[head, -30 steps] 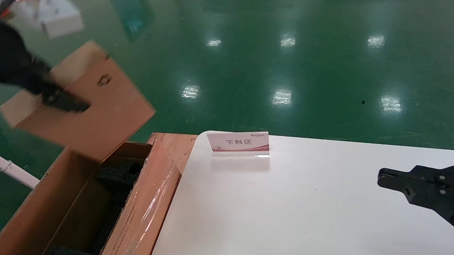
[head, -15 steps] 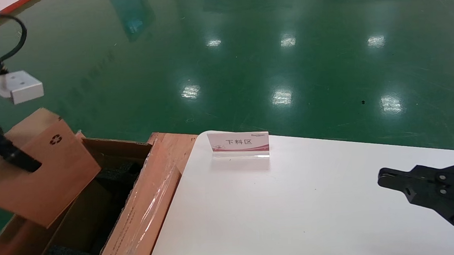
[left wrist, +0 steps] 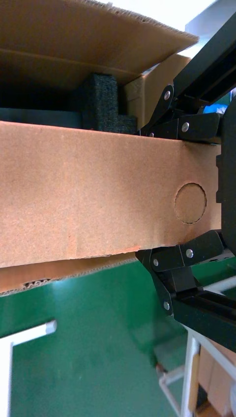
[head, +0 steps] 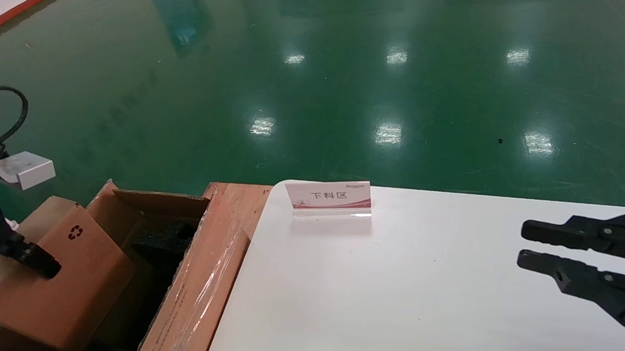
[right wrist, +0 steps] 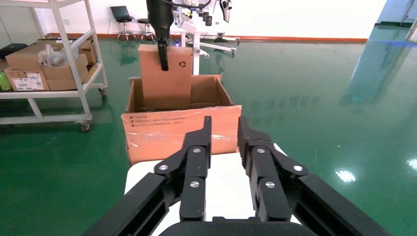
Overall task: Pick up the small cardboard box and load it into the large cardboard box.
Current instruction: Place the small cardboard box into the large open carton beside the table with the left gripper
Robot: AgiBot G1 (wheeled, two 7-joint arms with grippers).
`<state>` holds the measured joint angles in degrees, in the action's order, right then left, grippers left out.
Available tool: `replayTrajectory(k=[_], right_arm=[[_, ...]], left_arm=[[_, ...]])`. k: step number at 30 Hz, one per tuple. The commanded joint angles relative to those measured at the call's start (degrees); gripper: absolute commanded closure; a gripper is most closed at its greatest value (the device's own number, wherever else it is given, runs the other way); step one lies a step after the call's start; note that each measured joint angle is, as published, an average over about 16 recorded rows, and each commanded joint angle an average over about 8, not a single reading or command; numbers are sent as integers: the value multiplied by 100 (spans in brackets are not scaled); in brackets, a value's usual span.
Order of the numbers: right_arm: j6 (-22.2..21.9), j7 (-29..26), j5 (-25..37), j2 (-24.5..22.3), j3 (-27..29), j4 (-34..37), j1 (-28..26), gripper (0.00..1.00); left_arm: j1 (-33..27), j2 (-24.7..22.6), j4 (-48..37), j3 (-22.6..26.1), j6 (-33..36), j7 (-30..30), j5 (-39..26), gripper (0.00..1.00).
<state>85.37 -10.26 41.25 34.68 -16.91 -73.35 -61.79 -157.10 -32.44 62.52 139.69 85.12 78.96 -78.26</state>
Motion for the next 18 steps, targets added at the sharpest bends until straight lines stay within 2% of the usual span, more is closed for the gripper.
replayTrajectory(k=[1, 18], right_arm=[[0, 0, 0, 0, -1, 0, 0, 0], [-3, 3, -4, -2, -6, 0, -1, 0]], left_arm=[[98, 79, -104, 11, -108, -27, 22, 100], [1078, 52, -843, 64, -844, -130, 156, 100]])
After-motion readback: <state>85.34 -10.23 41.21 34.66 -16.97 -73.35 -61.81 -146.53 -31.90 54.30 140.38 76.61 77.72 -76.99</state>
